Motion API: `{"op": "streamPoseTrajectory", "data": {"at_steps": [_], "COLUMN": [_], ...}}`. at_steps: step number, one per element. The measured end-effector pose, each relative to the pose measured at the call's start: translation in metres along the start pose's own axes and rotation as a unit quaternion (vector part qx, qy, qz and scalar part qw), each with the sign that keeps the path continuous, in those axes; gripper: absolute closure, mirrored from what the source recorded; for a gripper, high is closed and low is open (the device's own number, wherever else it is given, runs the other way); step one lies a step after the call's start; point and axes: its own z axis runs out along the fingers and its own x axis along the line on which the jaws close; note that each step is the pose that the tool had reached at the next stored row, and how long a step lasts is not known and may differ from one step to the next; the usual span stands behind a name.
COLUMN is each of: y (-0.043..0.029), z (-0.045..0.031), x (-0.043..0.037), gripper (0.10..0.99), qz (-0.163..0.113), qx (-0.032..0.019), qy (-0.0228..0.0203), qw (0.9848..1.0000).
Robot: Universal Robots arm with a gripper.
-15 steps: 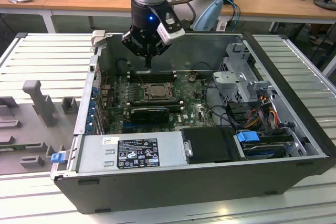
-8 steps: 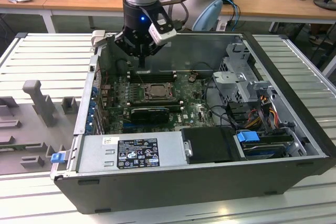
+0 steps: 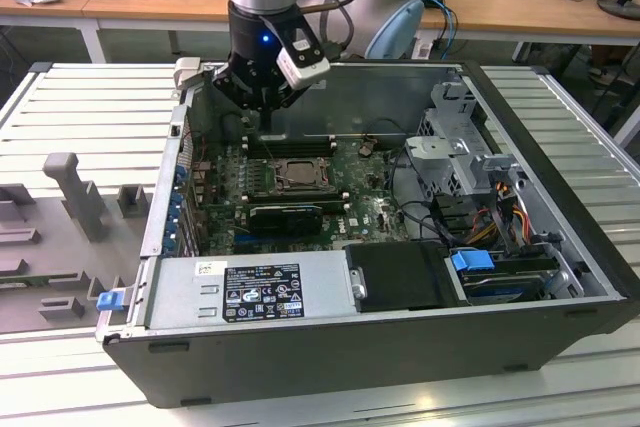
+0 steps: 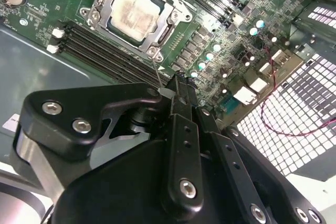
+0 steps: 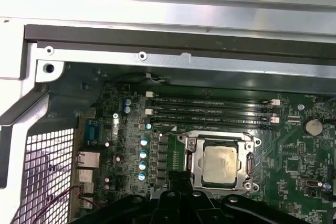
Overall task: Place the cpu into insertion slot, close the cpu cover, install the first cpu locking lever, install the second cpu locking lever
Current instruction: 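Install the first cpu locking lever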
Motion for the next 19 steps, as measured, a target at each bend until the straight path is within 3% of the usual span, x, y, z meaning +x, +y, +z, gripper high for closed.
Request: {"op": "streamPoseTrajectory", "data": {"at_steps": [19], "y": [0.0001], "z": [0.0088], "x": [0.0096], "gripper": [0.980], "qz": [0.000], "qx": [-0.0005], "qy": [-0.0001], "qw": [1.0000]}}
